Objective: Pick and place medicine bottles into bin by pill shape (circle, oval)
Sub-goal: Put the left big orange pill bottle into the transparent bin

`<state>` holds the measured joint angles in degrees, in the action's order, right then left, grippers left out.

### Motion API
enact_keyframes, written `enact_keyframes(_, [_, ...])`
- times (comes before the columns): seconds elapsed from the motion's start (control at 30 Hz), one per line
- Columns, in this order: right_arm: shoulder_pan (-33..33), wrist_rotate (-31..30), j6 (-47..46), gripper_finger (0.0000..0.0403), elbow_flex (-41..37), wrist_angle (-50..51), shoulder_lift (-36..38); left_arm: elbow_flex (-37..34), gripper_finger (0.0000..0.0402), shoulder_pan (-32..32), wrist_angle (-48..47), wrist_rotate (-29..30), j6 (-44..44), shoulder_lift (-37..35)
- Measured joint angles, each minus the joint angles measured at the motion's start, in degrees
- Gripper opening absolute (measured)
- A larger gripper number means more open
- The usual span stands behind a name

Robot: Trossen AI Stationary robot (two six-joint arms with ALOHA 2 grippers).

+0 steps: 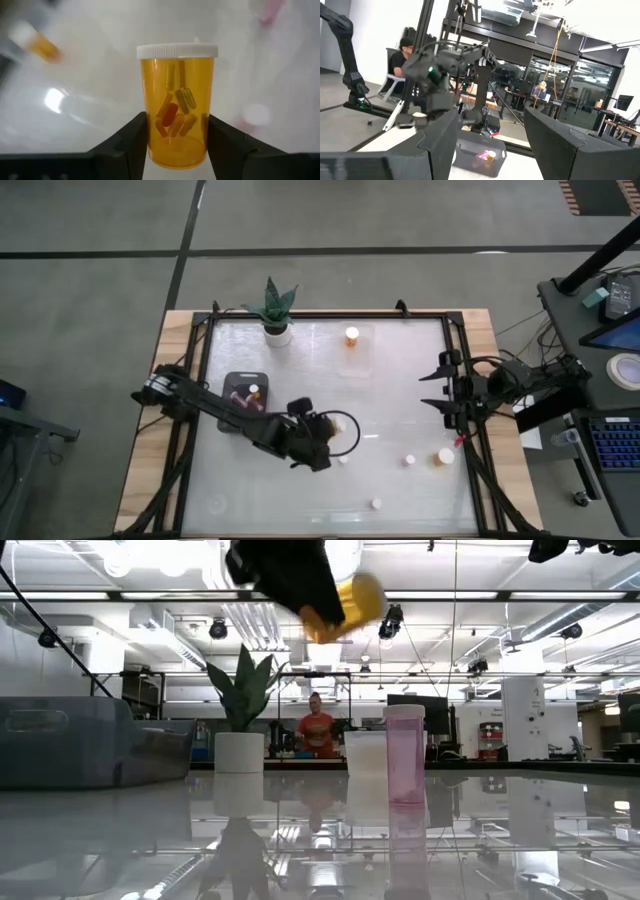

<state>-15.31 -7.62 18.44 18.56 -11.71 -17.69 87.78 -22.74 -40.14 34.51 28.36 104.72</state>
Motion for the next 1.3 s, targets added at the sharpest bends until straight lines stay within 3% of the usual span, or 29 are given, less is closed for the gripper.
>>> enact_keyframes(0.1, [0.1, 0.0, 0.0, 0.0219, 0.0, -1.1, -0.5, -0.1, 0.0152, 0.0, 3.6, 4.3, -9.2, -2.1])
enact_keyframes(0.27, [0.1, -0.1, -0.1, 0.0219, 0.0, -2.4, -1.8, -2.3, 0.0152, 0.2, 15.2, 5.0, -25.5, -4.2])
enact_keyframes(0.5, [0.1, -0.1, -2.7, 0.0219, 0.0, -5.7, -5.3, -16.3, 0.0152, 0.8, 40.4, 2.1, -40.4, -9.5])
enact_keyframes(0.67, [0.1, -0.3, -5.6, 0.0219, 0.0, -10.6, -9.4, -26.0, 0.0152, 2.5, 57.3, -0.5, -46.2, -13.9])
enact_keyframes(0.8, [0.1, -3.4, -6.5, 0.0219, 0.0, -17.2, -14.5, -31.1, 0.0152, 4.6, 65.5, -1.4, -50.0, -17.1])
enact_keyframes(0.97, [0.1, -6.0, -6.9, 0.0219, 0.7, -24.3, -20.4, -34.9, 0.0152, 7.6, 69.1, -1.4, -51.6, -20.4])
enact_keyframes(1.3, [0.1, -8.4, -7.0, 0.0219, 10.4, -24.7, -32.8, -41.1, 0.0152, 9.9, 70.0, -1.9, -47.9, -24.2])
